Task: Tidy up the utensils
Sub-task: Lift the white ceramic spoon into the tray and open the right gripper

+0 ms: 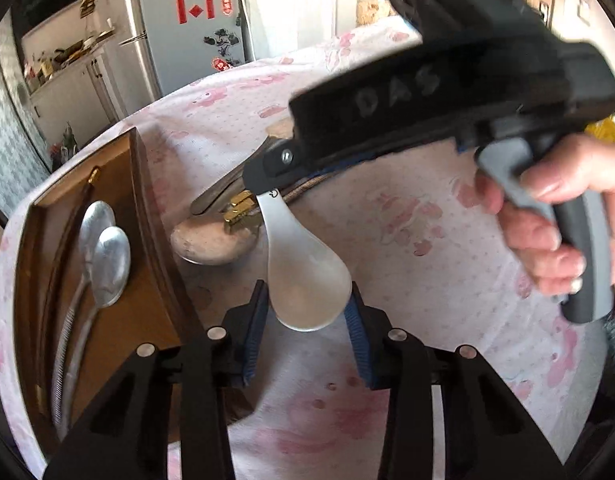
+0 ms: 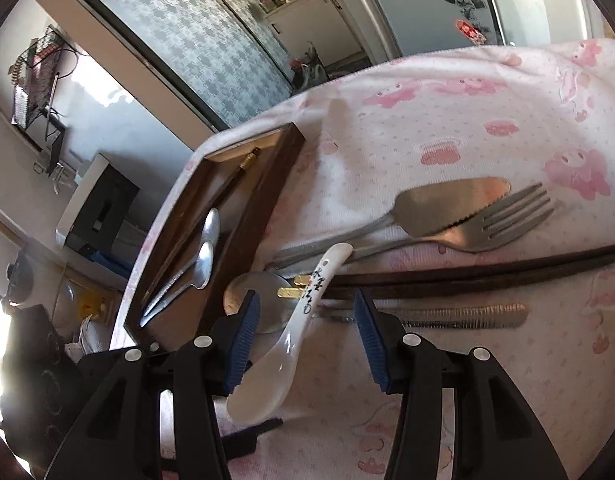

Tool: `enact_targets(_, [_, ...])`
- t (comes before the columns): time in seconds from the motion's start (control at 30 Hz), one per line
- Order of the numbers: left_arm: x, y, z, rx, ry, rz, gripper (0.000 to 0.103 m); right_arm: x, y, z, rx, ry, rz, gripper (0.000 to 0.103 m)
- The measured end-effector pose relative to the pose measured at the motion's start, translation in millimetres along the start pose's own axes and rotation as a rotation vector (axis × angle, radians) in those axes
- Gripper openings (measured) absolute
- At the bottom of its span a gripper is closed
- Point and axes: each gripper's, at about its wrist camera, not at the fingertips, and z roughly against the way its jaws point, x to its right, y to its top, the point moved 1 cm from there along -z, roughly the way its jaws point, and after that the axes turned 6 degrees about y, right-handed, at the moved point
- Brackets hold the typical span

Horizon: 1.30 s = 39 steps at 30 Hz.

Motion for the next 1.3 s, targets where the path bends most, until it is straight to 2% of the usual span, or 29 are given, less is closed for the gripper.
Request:
enact_targets(0.13, [6,-1,11,0.070,0.015,0.002,0.039,3,-1,0,0.006,-0.004,-0.019,0.045])
enact_targets(0.3, [19,-2,12,0.063,0.014,-0.041,0.036,8,-4,-2,0.009,0.014,-0.053,0.026])
enact_targets(0.33, [21,-3,9,0.054,0.005,-0.046,0.032,9,-4,-2,0.011,0.011,-0.051,0.017])
enact_targets(0.37, [23,-4,7,0.044,-0.017,-0.056,0.015,10,-6,-3,0.013,0.022,-0.055,0.012])
enact_targets(0.4, [24,-4,8,0.048,-0.014,-0.059,0.015,11,-6,-3,0.015,0.024,-0.057,0.011])
enact_targets(0.63, [25,-2,6,0.044,-0.028,-0.072,0.012,6,-7,-3,0.021,0.014,-0.037,0.009])
enact_targets(0.77, [30,-3,7,0.051,-0.036,-0.104,0.010,1,-7,-15,-0.051,0.016,-0.015,0.008])
enact_targets(1.07, [28,-6,17,0.074,-0.045,-0.094,0.009,-14,-6,-5,-0.007,0.005,0.012,0.008])
enact_targets(1.3, [-2,-1,55,0.136,-0.005,-0.085,0.009,-67,20,-9,0.021,0.055,0.079,0.008])
